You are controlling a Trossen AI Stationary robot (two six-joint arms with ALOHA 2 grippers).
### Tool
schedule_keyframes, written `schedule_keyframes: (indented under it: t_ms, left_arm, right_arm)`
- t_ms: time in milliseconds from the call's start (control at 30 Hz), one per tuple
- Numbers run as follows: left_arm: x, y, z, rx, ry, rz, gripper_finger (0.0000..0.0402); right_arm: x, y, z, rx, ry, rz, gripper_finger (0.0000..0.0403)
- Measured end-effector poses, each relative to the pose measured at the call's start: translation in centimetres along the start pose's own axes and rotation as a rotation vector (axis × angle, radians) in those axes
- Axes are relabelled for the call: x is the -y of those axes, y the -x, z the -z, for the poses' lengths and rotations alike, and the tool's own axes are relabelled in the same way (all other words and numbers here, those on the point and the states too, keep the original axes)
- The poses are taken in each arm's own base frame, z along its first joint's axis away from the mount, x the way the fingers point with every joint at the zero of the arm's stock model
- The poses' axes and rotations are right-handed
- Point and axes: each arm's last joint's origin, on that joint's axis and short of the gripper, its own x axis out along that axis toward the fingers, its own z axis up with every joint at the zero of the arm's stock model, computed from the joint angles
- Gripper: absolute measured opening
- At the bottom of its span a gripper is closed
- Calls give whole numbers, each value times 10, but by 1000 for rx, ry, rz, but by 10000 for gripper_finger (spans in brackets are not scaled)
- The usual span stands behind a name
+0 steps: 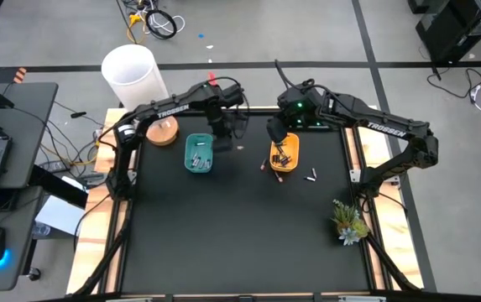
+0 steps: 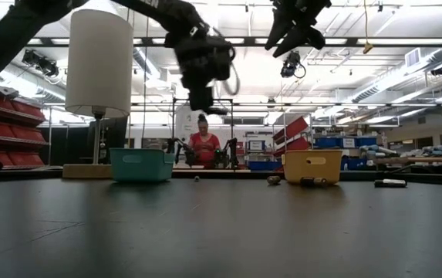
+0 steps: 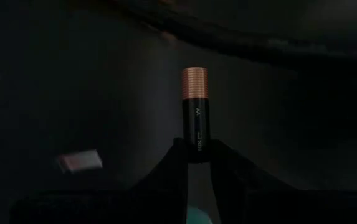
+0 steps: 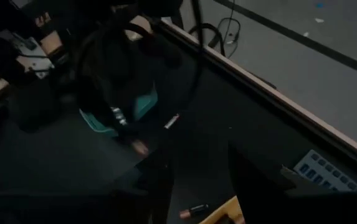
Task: Sort batteries
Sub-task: Put the black battery into the yellow bin
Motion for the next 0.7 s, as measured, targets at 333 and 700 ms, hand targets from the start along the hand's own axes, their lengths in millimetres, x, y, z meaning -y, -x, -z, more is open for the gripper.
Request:
schedule_keyframes:
  t_ms: [333,700]
  left_arm:
    - [26,-27,-56,367,-55,-64,58]
    - [11,-69,-90,633,1,-118,58]
  right_arm:
    - [-2,19,-7,103,-64,-54,158]
    - [5,62,-17,312,-49,-76,158]
